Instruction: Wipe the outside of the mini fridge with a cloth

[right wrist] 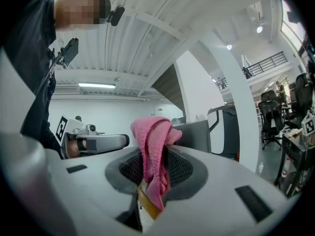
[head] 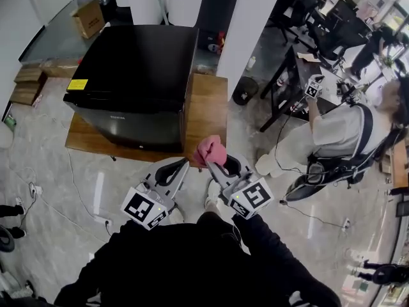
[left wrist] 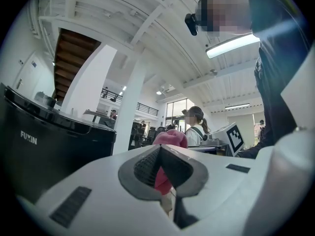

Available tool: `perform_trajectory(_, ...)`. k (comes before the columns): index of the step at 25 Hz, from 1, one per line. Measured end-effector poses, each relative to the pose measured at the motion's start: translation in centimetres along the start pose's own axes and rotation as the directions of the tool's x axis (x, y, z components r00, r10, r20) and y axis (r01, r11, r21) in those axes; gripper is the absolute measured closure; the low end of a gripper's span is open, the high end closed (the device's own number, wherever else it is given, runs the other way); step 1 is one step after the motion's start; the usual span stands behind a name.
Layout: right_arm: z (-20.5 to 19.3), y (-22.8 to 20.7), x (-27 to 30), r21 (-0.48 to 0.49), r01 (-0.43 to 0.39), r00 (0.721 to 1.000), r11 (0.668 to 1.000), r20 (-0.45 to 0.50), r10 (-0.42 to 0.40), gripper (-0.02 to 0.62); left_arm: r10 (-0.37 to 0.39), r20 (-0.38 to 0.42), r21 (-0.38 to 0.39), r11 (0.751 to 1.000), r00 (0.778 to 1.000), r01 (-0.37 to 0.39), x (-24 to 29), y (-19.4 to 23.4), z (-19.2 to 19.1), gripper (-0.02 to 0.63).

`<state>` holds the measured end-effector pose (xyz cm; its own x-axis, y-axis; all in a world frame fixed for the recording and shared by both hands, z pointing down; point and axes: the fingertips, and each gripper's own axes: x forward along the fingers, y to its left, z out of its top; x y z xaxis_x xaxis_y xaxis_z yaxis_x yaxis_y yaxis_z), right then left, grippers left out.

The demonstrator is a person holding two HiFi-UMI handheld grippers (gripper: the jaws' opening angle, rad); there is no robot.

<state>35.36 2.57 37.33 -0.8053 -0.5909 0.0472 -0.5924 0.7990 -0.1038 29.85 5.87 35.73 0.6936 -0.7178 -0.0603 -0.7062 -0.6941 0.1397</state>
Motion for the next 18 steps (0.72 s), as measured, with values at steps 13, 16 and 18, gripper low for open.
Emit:
perform_trajectory(13,-0.9,-10.4,9.6,-0.039,-0.234,0.972,0.971,-0.033,0.233,0.503,0.211,0.014,0.005,0.977,0.977,-0.211,9.7,4.9,-1.4,0.600)
perform_trajectory(16,-1.7,-10.9,11.6,-0.051,-0.308,0.951,0.950,-0.051,0.305,0.503,0.248,0.009,0.016,0.969,0.969,-0.248,11.1,5.6,-2.0,0.600)
perform_trajectory(18,-2.3,-11.2,12.7,-0.048,-0.343,0.939,0.938,-0.058,0.340,0.503,0.268,0.007,0.016,0.963,0.963,-0.268,11.7,6.1,-2.3,0.600)
